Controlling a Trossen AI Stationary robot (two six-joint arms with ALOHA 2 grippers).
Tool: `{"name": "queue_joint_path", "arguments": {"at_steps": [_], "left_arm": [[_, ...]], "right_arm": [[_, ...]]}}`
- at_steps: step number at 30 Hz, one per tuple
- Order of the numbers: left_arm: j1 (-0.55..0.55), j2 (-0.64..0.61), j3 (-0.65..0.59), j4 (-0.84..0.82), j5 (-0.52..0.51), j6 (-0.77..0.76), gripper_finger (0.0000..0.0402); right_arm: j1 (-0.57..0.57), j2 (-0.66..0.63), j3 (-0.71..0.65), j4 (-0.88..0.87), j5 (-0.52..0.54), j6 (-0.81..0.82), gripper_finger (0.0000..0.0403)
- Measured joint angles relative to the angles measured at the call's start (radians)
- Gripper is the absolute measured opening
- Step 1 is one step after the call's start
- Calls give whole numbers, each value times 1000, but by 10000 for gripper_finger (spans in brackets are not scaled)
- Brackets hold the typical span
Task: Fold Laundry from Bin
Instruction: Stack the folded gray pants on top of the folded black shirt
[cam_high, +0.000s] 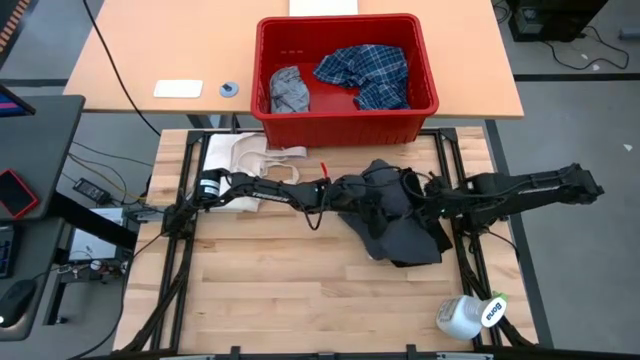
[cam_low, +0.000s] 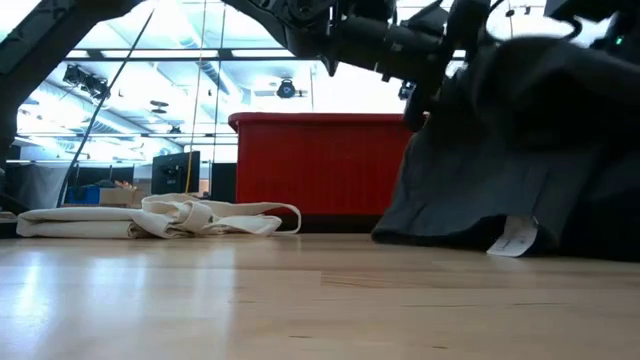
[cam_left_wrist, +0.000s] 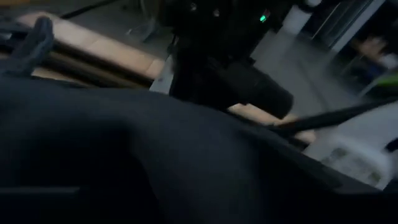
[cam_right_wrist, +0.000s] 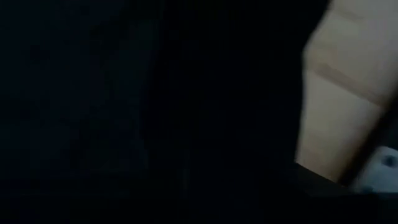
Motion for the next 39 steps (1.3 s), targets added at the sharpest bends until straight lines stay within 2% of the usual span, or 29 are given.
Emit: {"name": "queue_joint_path", "arguments": {"at_steps": [4,7,17,27,30,33,39], "left_arm": [[1,2,-1,183,58,-24,300],[1,0,0,269,63,-33,314],[9,-1,0,79,86,-169,316],[23,-1,0,115,76,-229,316],[34,0,0,182,75,-289,316],[35,0,0,254,74,-282,316],[34,0,0,226,101,-285,315]], "right_arm": [[-20,-45,104,-165,19,4,169],[-34,-68,168,-218,24,7,169],[-50,-82,197,-228,8,0,169],[-50,-89,234,-198,-21,10,169],[-50,-90,258,-235,-28,8,166],[-51,-89,259,-292,-55,9,163],[-51,-82,170,-216,-125,4,162]]}}
